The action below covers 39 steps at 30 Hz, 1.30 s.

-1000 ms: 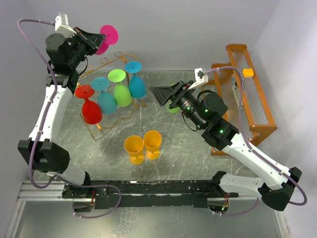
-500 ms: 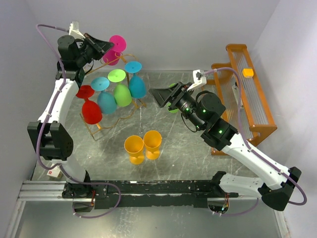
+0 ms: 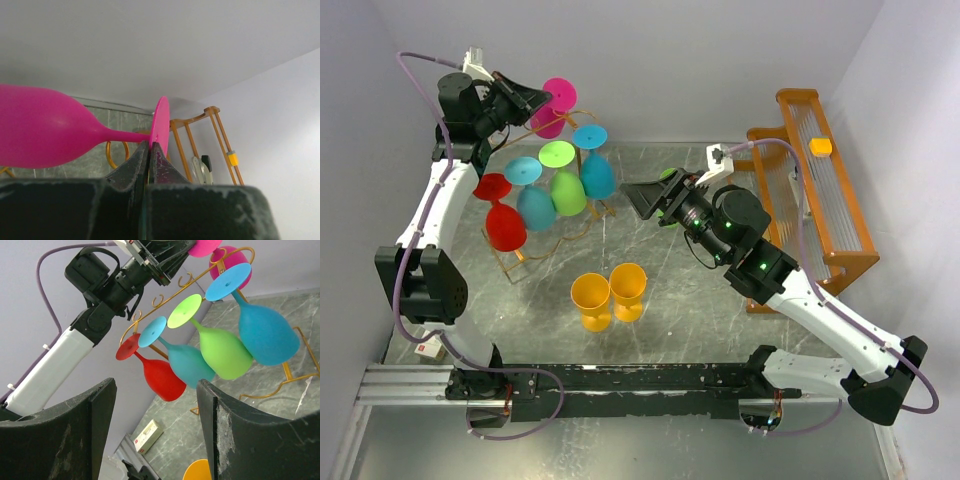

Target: Place the wine glass upside down on the wine glass rack

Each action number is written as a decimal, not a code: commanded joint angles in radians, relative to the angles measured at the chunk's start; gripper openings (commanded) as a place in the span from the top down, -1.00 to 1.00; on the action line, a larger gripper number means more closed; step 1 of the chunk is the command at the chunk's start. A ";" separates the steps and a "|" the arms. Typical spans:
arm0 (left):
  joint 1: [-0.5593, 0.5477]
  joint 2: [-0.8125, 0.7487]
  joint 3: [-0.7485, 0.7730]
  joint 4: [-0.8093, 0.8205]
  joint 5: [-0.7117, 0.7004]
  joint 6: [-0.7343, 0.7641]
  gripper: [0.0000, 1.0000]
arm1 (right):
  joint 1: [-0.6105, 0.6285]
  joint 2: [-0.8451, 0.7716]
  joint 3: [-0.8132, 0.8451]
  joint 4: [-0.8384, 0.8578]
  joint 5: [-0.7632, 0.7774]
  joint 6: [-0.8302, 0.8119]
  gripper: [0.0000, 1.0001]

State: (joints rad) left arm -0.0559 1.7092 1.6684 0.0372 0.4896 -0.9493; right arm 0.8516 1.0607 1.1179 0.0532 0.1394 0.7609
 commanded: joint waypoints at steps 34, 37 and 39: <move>-0.017 -0.082 0.019 -0.261 -0.148 0.147 0.03 | -0.001 -0.008 -0.027 0.006 0.010 0.024 -0.30; -0.021 -0.095 0.029 -0.297 -0.171 0.169 0.00 | -0.002 -0.004 -0.028 -0.006 0.025 0.025 -0.30; -0.022 -0.107 0.028 -0.311 -0.180 0.179 -0.01 | -0.001 -0.001 -0.025 -0.023 0.042 0.021 -0.30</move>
State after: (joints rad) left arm -0.0727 1.6440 1.6596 -0.2073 0.3691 -0.8257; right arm 0.8520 1.0576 1.1011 0.0456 0.1471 0.7845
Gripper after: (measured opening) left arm 0.499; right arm 0.653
